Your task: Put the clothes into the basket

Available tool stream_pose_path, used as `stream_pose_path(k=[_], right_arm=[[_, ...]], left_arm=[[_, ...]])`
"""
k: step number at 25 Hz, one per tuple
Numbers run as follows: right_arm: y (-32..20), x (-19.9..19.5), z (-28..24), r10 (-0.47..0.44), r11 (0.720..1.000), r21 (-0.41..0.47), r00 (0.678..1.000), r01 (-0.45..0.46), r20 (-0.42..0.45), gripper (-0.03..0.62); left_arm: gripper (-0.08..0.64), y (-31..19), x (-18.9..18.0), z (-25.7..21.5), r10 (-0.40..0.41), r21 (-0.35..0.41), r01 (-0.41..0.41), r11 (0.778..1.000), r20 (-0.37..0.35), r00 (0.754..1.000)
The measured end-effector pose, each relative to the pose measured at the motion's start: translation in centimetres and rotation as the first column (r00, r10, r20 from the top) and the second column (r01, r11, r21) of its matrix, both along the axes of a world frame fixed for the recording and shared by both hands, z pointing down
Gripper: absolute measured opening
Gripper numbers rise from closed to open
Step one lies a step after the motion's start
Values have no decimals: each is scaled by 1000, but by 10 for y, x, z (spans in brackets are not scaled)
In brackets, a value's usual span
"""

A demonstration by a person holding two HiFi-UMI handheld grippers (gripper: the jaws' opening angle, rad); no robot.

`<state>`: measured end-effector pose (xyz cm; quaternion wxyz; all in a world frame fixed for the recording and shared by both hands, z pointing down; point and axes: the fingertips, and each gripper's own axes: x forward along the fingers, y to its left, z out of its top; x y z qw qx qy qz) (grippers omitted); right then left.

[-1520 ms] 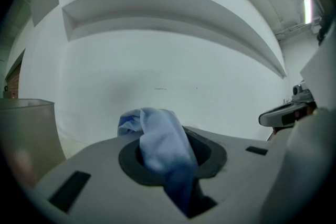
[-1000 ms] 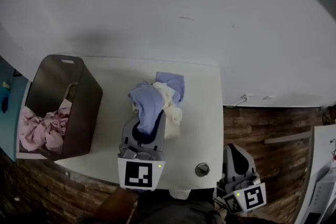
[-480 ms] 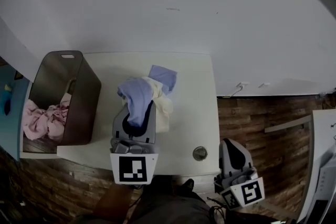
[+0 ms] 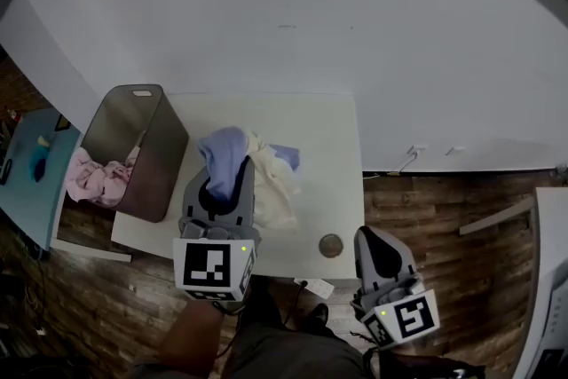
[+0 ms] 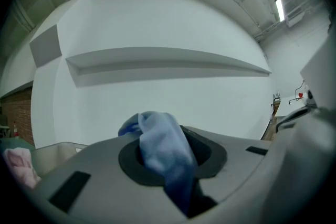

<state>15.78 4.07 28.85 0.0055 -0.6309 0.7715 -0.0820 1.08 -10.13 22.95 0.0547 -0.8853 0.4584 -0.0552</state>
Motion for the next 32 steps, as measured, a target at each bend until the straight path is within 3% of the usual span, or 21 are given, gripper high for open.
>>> stream_pose_path(k=[7, 13, 18, 32], right_arm=[[-45, -35, -8, -60, 997, 41, 998, 59, 10, 6], [-121, -109, -35, -105, 993, 59, 994, 104, 18, 6], [-137, -123, -30, -110, 989, 106, 993, 105, 47, 6], [-237, -217, -68, -163, 972, 186, 984, 147, 71, 6]], left_arm=[[86, -14, -34, -29, -23, 36, 24, 999, -35, 999], [86, -77, -104, -85, -27, 73, 30, 997, -41, 999], [86, -85, -122, -112, -20, 132, 25, 991, -42, 999], [87, -179, -254, -246, -88, 351, 84, 933, -6, 996]])
